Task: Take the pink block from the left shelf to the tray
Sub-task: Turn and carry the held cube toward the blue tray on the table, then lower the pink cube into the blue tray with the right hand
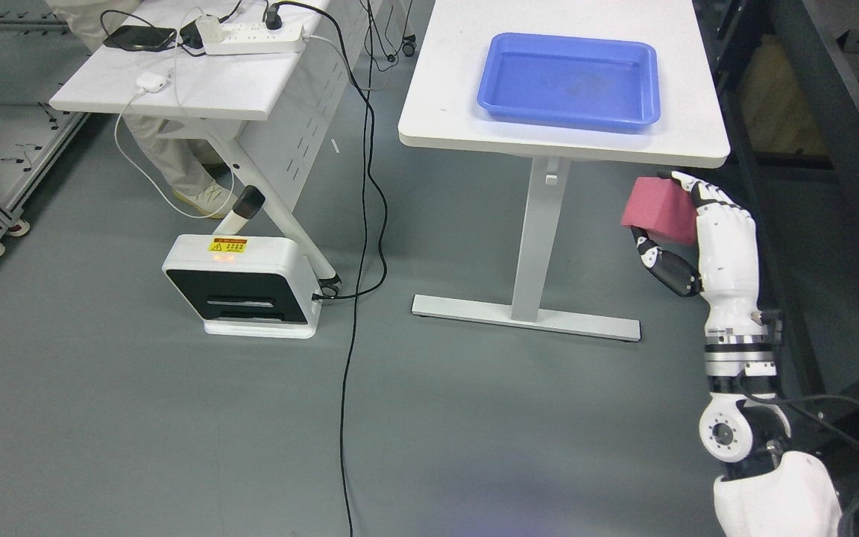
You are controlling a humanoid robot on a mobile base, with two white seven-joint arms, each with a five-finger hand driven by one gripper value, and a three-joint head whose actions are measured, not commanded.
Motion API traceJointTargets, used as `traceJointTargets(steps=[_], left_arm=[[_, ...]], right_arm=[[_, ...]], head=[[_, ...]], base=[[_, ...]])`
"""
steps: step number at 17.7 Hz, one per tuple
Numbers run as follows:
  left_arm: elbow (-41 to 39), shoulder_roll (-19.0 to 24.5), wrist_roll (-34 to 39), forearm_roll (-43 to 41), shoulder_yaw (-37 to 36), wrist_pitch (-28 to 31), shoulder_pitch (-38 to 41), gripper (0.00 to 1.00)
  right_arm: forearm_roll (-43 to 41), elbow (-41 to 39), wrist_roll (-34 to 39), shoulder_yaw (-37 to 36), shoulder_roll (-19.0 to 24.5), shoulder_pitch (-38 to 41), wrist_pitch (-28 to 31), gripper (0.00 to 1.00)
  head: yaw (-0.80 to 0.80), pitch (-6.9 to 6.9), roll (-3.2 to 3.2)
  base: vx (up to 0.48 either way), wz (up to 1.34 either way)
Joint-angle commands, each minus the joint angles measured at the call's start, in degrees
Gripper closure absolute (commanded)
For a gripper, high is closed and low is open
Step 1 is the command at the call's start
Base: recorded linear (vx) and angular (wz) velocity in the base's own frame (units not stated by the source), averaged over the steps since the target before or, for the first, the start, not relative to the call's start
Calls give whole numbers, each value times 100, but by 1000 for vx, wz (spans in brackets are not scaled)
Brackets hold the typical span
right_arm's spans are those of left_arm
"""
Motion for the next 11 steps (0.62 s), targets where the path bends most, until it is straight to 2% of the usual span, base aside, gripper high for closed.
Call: traceJointTargets(steps=[1, 11], left_arm=[[-100, 100, 1, 0, 0, 4, 114, 0], [-100, 100, 1, 0, 0, 4, 114, 0]], right_arm=[[0, 2, -7, -158, -1, 0, 1, 99], [0, 2, -7, -132, -1, 9, -8, 99]], head=[[0, 0, 0], [0, 0, 0]], base=[[222, 68], [255, -1]])
